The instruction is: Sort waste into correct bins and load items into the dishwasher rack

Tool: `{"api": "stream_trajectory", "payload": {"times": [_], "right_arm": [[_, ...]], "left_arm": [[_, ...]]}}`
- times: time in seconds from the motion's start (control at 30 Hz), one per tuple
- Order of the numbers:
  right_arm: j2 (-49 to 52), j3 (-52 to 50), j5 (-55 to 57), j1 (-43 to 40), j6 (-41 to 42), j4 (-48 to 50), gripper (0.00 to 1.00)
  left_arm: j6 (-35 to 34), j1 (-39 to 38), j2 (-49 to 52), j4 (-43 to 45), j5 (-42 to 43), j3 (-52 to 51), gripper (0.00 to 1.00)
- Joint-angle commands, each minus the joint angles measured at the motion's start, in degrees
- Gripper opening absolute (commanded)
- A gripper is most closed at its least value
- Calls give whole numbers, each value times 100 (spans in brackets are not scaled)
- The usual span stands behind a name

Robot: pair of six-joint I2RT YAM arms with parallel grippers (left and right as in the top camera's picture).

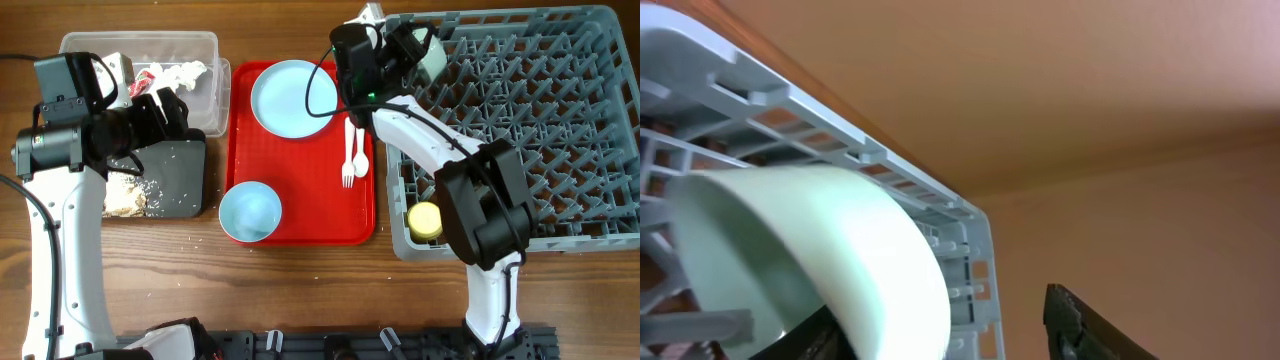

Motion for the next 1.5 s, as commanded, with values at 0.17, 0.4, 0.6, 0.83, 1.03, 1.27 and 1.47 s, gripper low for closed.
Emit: {"api": "stream_trajectory", "payload": {"times": [0.17, 0.4, 0.6, 0.83, 1.03, 1.27, 1.47], "right_arm": [[63, -42, -1003, 354, 787, -546, 69], [-407, 15, -2208, 522, 1596, -612, 81], [-1506, 15, -5877, 520, 3633, -2223, 85], [-1541, -190, -9593, 682, 7197, -4054, 79], [-813, -553, -9866, 1346, 7342, -4433, 68], [-308, -553, -10163, 1355, 7434, -4686, 35], [-310, -514, -10161, 1303, 7434, -4675, 4]], "left_arm": [[114, 37, 33, 15, -11, 46, 100], [114, 37, 33, 15, -11, 46, 100], [114, 37, 33, 15, -11, 46, 100], [114, 37, 33, 15, -11, 46, 100], [114, 37, 33, 15, -11, 46, 100], [114, 37, 33, 17, -11, 46, 100], [114, 37, 33, 15, -11, 46, 100]]}}
